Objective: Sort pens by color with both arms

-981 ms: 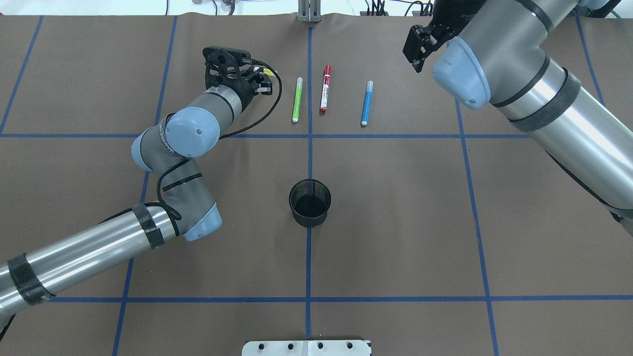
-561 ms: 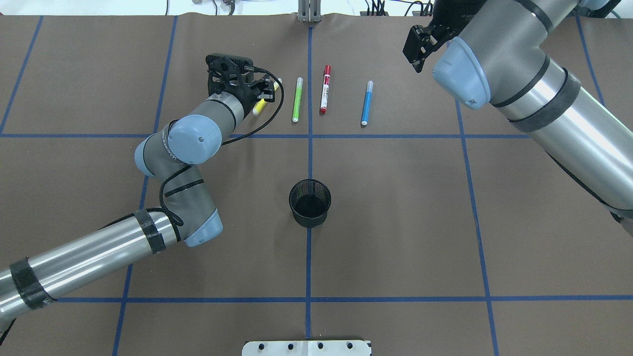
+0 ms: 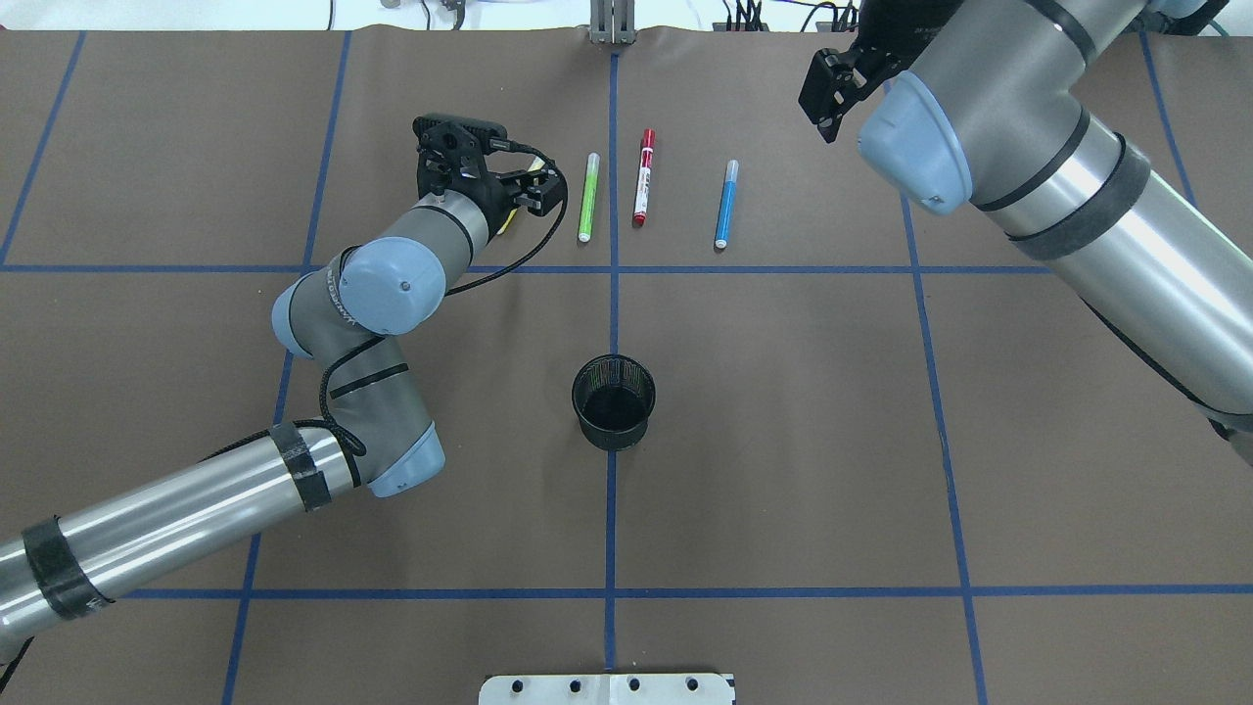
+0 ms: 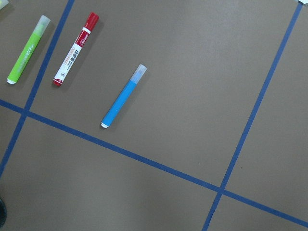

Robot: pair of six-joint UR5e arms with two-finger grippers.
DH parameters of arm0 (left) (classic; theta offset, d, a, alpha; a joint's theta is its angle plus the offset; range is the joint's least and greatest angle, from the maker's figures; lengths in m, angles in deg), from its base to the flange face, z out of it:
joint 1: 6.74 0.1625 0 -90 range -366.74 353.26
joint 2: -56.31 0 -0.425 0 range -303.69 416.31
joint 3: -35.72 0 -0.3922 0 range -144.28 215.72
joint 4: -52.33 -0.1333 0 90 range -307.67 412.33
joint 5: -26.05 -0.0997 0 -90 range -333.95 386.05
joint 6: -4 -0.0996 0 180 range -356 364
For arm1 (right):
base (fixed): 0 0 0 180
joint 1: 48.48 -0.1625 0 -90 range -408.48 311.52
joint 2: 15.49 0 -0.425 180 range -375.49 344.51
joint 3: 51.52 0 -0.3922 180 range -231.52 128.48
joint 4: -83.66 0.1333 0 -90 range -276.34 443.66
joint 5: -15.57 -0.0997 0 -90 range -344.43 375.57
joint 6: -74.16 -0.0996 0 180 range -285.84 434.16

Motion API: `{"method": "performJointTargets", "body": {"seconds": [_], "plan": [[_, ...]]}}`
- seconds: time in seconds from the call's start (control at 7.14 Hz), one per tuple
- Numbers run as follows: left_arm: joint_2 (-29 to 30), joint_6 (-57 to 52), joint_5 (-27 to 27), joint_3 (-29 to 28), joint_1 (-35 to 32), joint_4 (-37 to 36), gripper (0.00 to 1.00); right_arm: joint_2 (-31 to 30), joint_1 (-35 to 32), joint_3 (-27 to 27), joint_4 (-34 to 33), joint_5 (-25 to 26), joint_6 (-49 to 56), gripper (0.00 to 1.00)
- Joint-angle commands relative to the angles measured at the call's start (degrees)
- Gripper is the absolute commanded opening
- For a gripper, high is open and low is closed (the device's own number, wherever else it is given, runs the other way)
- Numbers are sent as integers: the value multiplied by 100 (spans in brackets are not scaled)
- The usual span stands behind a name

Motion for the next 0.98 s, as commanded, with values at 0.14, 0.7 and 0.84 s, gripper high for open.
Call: {"method": "performJointTargets", "body": {"seconds": [0.14,0.7,0.84], "plan": [[-17,0,1368,804,-379,-1314,100,-7,-61,-6,0,0,27,100],[-666,-1072,4206,2185,-1677,-3451,99,-312,-638,-68,0,-201,629,100],[-877,-1768,4866,2405,-2187,-4099,99,-549,-911,-68,0,-350,990,100]]}}
